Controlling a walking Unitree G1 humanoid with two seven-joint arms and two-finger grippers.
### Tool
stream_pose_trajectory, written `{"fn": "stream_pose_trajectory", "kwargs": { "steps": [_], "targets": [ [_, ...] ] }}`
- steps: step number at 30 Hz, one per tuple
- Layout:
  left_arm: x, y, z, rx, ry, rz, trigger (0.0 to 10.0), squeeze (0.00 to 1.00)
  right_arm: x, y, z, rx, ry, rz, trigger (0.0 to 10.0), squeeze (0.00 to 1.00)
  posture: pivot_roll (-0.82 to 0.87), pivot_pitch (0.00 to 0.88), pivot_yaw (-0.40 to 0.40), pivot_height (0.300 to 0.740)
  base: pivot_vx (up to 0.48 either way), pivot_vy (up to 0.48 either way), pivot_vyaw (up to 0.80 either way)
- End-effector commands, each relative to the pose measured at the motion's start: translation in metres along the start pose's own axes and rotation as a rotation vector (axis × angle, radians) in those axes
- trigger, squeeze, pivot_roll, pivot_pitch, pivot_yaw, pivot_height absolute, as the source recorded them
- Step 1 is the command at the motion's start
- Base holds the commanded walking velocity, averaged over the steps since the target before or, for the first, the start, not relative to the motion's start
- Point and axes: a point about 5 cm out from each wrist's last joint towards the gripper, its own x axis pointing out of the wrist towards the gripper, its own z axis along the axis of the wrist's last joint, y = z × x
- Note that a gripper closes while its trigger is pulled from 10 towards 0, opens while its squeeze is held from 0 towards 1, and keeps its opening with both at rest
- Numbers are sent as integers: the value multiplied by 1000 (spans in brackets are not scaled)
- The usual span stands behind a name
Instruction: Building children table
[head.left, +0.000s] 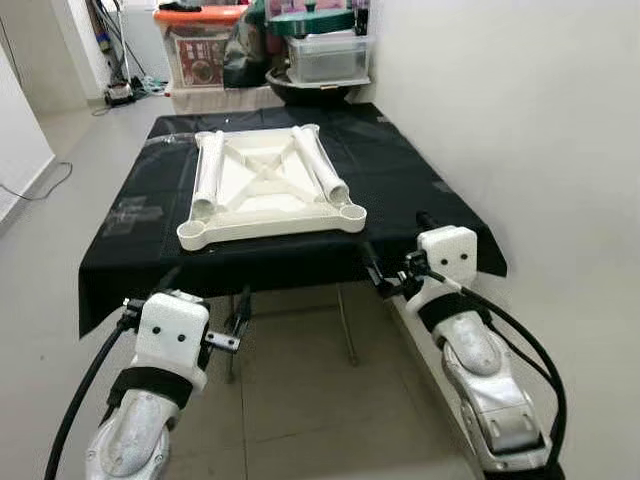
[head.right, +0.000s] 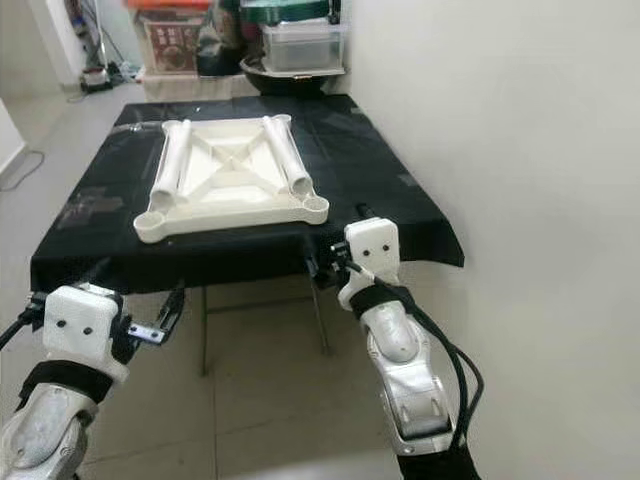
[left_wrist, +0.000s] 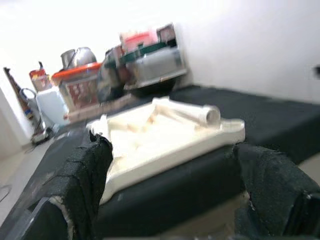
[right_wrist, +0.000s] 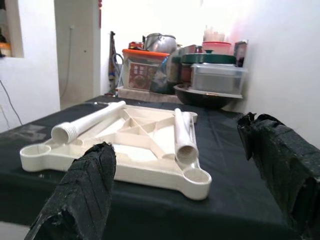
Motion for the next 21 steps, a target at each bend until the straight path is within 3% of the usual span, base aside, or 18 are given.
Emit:
{"fn": "stream_pose_trajectory", "kwargs": {
  "steps": [1,10,21],
  "targets": [
    [4,-1,-1,-5,-12,-10,10000,0,5,5,-3,22,11,23,10000,0,18,0,-21,740,480,0,0],
    [9,-5,0,-5,-24,-35,10000,0,8,5,-1,53,14,22,10000,0,8,0,-12,740,480,0,0],
    [10,-5,-2,-15,-13,-26,10000,0,13,4,-5,161,59,52,10000,0,9,0,-18,740,469,0,0]
  ]
}}
